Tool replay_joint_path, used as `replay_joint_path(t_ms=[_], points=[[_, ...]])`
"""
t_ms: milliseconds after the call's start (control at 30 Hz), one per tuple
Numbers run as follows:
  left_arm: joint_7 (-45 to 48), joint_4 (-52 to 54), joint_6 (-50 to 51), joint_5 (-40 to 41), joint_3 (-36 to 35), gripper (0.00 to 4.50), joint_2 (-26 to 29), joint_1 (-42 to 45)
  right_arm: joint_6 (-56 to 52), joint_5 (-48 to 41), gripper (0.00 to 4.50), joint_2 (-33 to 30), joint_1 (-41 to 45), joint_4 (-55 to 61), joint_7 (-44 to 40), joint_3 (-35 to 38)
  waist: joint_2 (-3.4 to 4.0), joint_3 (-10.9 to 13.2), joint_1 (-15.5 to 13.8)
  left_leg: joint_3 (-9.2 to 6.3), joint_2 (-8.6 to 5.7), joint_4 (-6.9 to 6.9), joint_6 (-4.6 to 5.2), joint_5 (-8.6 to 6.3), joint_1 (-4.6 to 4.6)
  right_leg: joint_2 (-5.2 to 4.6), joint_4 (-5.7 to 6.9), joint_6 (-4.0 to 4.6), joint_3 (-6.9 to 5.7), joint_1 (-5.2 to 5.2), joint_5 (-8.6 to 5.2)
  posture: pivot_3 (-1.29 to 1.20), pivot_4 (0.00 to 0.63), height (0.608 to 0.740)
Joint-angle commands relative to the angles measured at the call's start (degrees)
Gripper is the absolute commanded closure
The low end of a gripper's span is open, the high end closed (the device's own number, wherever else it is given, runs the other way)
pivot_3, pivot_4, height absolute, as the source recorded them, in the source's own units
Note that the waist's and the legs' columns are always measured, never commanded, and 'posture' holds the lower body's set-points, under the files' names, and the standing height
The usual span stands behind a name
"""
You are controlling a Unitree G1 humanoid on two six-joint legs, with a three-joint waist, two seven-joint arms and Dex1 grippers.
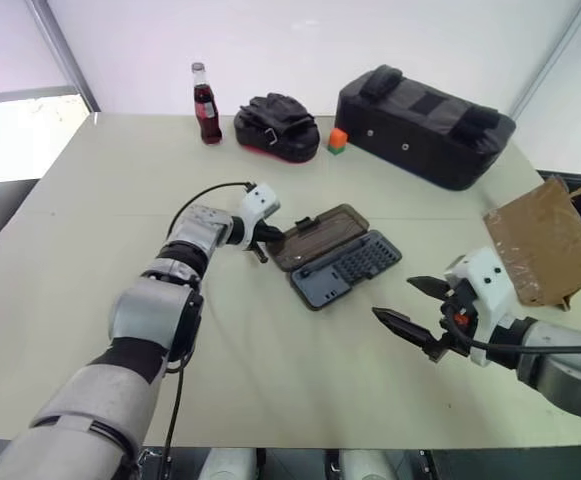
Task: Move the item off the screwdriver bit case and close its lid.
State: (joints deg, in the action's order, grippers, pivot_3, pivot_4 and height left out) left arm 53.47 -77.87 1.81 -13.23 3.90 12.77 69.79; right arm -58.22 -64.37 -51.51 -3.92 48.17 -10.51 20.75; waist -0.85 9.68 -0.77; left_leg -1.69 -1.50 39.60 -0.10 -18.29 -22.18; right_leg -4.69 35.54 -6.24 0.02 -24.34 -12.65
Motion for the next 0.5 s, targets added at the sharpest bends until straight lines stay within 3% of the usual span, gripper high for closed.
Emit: replay_joint_path(t_ms=[33, 233, 500], points=[[0.1, -0.7, -0.9, -3.3, 2.8, 4.47, 0.4, -1.9, 1.4, -0.1, 0.00, -0.4, 0.3, 0.6, -0.3, 2.0, 0.00, 0.0, 0.0, 0.00, 0.01, 0.01, 0.00, 0.00, 0.01, 0.00, 0.02, 0.00, 0.00, 0.00, 0.00, 0.00, 0.150, 0.740], [-0.2, -0.5, -5.3, -4.7, 4.4, 4.47, 0.4, -2.0, 1.4, 0.3, 0.00, -0.8, 0.4, 0.2, -1.0, 2.3, 0.00, 0.0, 0.0, 0.00, 0.03, 0.13, 0.00, 0.00, 0.04, 0.01, 0.19, 0.00, 0.01, 0.00, 0.00, 0.00, 0.150, 0.740], [6.2, 0.7, -24.6, -11.3, 12.8, 4.47, 3.7, -2.0, 1.4, 1.1, 0.00, -2.6, -2.2, 0.0, -4.4, 5.2, -0.02, 0.0, 0.0, 0.00, 0.03, 0.18, 0.02, -0.01, 0.01, 0.01, 0.21, 0.01, 0.01, 0.00, -0.01, 0.00, 0.150, 0.740]])
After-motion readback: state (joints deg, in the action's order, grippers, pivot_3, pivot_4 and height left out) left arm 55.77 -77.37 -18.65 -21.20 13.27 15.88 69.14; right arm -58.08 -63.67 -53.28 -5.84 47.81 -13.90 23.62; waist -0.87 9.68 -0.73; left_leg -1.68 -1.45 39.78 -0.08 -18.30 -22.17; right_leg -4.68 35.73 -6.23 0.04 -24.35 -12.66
